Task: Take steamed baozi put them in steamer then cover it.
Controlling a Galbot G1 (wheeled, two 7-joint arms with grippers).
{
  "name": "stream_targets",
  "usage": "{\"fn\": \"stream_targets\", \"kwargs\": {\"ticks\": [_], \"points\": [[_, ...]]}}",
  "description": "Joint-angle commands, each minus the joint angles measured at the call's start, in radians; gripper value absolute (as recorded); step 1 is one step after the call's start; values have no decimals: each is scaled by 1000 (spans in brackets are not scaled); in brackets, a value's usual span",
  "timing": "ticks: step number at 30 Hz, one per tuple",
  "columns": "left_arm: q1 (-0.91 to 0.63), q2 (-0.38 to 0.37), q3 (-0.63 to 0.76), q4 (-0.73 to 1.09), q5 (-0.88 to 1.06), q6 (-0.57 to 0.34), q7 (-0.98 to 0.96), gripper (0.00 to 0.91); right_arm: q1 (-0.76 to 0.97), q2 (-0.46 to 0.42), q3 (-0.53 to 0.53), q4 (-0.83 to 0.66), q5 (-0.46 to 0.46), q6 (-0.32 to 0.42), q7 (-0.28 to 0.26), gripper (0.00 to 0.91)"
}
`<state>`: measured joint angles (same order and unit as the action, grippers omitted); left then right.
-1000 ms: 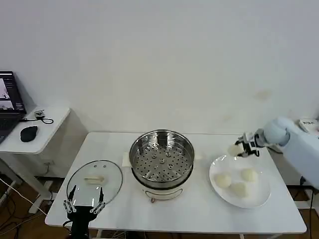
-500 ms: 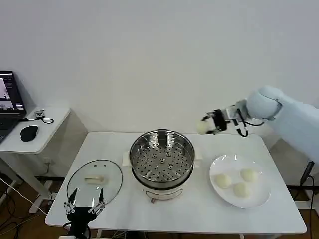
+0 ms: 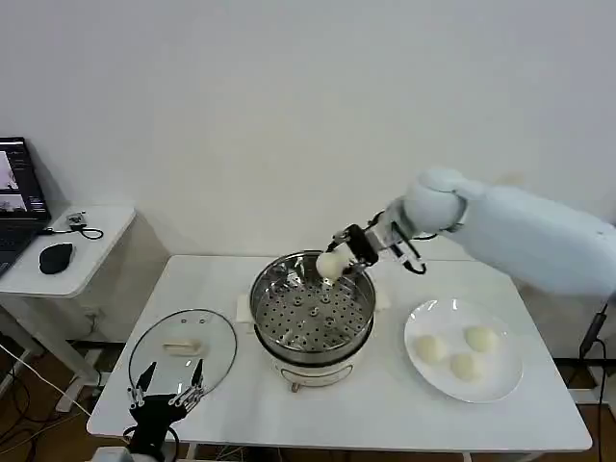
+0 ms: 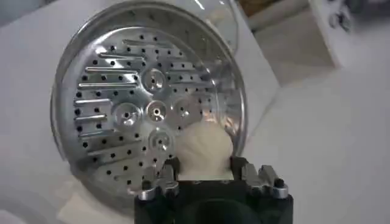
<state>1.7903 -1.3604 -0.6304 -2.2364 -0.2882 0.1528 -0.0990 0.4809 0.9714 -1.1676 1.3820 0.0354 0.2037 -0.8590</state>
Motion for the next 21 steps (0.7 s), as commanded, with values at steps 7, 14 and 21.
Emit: {"fn": "stream_targets", "kwargs": {"ticks": [7, 14, 21], "points": [[-3, 3, -11, 8, -32, 9, 9, 907, -29, 199, -62, -249, -235, 253, 73, 574], [-8, -1, -16, 11, -21, 8, 6, 907, -55, 234, -55, -308, -323, 298, 101, 574], [-5, -2, -17, 11, -15, 8, 7, 907, -75, 258, -52, -333, -370, 312, 110, 574]]}}
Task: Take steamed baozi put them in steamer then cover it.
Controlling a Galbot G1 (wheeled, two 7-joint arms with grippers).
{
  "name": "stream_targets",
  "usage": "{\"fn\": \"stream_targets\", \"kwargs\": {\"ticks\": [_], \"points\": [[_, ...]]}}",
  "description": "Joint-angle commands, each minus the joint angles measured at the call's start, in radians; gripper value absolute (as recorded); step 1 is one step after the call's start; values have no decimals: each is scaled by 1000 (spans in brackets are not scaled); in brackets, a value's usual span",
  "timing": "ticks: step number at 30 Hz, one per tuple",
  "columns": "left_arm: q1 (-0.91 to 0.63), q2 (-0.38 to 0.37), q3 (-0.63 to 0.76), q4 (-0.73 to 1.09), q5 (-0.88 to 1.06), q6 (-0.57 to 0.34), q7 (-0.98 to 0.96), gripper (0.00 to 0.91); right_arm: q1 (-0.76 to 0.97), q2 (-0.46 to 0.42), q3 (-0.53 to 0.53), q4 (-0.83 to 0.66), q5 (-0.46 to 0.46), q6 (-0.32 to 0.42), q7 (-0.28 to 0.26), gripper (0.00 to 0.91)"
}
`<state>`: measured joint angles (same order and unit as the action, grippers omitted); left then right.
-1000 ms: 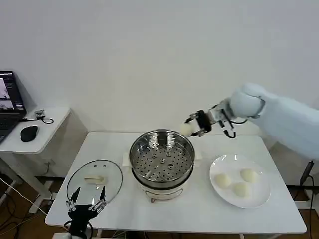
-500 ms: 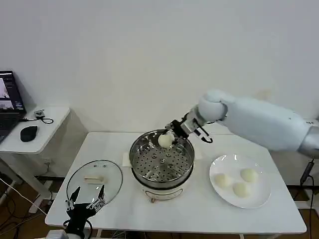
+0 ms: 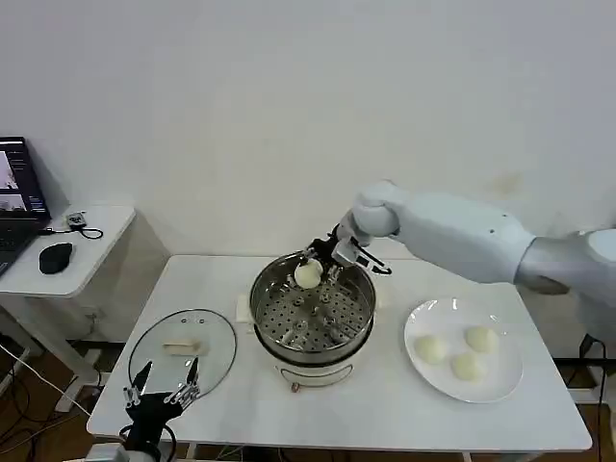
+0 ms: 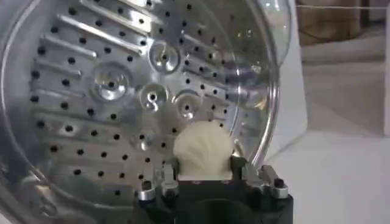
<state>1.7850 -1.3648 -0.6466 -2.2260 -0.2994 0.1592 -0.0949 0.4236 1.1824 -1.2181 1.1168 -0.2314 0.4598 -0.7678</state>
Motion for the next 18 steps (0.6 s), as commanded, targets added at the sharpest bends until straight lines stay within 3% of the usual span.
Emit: {"fn": "stream_targets", "kwargs": {"ticks": [1, 7, 9, 10, 12, 18], "points": [[0, 2, 0, 0, -2, 2, 3, 907, -23, 52, 4, -71, -113, 57, 19, 574], [4, 2, -2, -14, 5, 2, 3, 907, -29, 69, -9, -93, -113, 67, 24, 574], [4, 2, -3, -16, 5, 2, 3, 907, -30, 70, -10, -92, -116, 71, 26, 655], [4, 2, -3, -18, 5, 3, 3, 907, -27, 68, -12, -85, -119, 78, 29, 826], [6, 1, -2, -21, 5, 3, 3, 907, -19, 61, -12, -64, -121, 77, 26, 907], [6, -2, 7, -21, 12, 3, 3, 907, 55, -3, -15, 51, -9, 40, 1, 907]]}}
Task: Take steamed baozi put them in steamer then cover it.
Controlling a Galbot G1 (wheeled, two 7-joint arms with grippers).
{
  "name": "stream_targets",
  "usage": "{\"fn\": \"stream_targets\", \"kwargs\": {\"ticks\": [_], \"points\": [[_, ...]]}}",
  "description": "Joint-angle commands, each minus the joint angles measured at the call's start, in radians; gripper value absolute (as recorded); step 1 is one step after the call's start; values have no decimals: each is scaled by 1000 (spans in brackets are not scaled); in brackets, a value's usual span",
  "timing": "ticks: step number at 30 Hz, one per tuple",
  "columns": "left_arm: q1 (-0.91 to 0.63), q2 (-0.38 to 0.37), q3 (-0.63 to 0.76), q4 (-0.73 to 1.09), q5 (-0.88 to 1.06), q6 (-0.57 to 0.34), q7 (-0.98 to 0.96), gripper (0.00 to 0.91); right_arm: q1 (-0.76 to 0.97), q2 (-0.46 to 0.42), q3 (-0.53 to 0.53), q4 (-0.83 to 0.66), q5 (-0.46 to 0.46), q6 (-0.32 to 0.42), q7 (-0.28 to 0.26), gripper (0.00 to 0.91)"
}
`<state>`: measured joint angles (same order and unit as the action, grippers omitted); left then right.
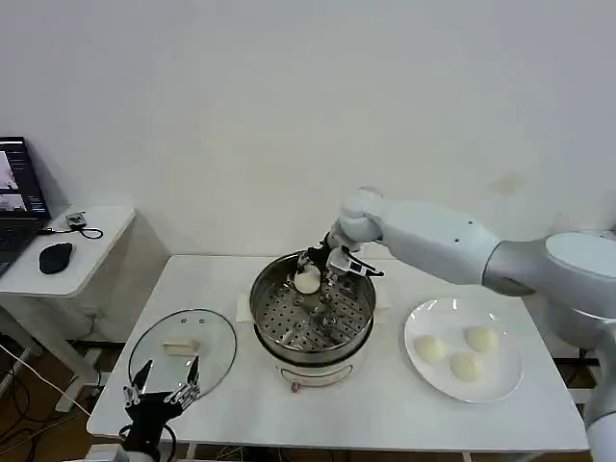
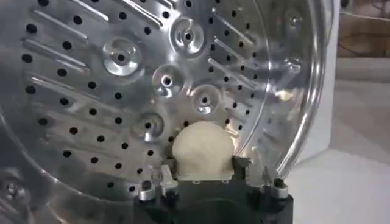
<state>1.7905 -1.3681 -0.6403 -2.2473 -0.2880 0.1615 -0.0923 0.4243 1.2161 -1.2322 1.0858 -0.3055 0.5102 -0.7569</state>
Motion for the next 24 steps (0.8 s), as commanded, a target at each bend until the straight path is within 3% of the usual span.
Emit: {"fn": "stream_targets", "kwargs": {"ticks": [1, 3, 7, 10, 17, 19, 24], "points": [[-1, 0, 1, 0, 0, 1, 1, 907, 93, -60, 3, 129, 109, -36, -28, 907], [-2, 0, 1, 0, 0, 1, 0, 907, 130, -105, 1, 166, 146, -62, -44, 907], [-3, 7, 1, -8, -1, 5, 2, 907, 306, -271, -49, 333, 371, -227, -90, 907], [-7, 15, 1, -17, -6, 11, 4, 907, 401, -380, -93, 441, 440, -340, -117, 907], [-21, 65, -1, -35, -25, 24, 9, 907, 538, -717, -305, 641, 449, -548, -157, 907], [-29, 84, 4, -33, -27, 27, 9, 907, 543, -783, -374, 671, 437, -583, -157, 907], [-53, 111, 28, -32, -25, 31, 13, 907, 470, -921, -422, 719, 399, -624, -149, 907]]}}
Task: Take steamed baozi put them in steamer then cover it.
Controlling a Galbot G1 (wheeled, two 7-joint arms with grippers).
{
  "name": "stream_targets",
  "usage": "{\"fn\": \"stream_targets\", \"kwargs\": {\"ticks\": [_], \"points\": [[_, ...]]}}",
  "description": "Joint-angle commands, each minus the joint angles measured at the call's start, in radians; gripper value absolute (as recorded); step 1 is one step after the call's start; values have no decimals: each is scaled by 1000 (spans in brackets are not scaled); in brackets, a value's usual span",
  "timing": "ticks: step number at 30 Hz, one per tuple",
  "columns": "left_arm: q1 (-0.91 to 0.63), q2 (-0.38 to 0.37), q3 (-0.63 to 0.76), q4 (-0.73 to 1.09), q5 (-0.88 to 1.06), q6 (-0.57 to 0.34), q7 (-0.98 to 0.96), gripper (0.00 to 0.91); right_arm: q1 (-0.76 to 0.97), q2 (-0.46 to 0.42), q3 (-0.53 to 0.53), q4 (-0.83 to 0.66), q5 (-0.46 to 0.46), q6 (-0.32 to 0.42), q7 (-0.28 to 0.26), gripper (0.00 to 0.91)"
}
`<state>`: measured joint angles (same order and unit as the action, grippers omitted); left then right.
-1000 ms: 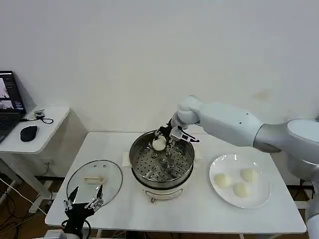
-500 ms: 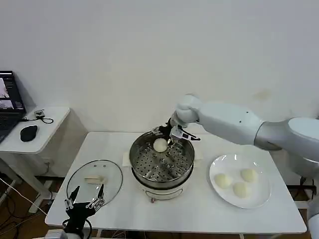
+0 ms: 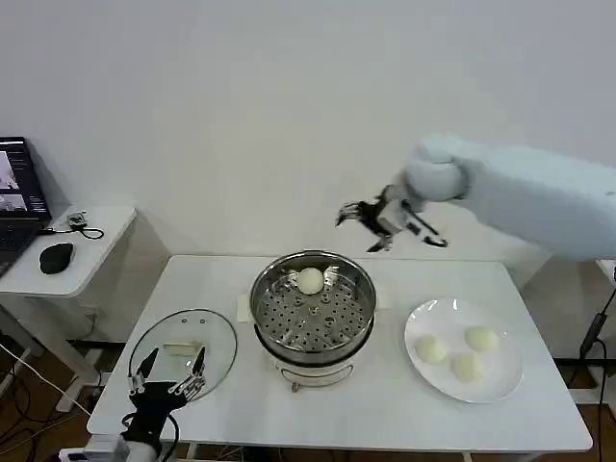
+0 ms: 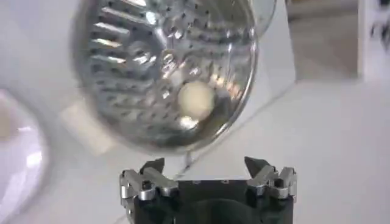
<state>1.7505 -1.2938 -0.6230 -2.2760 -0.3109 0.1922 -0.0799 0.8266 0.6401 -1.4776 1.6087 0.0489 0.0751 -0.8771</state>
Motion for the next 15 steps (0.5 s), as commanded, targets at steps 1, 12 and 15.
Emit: {"fn": "stream_targets", "kwargs": {"ticks": [1, 12, 15], "points": [[-19, 39, 14, -2, -1, 1, 1, 907, 58, -373, -193, 206, 23, -203, -26, 907], [-42, 56, 28, 16, 18, -4, 6, 907, -169, -484, -144, 233, -27, -286, 37, 907], [-45, 54, 31, 18, 19, -5, 7, 907, -386, -477, 33, 199, -39, -292, 69, 907]]}}
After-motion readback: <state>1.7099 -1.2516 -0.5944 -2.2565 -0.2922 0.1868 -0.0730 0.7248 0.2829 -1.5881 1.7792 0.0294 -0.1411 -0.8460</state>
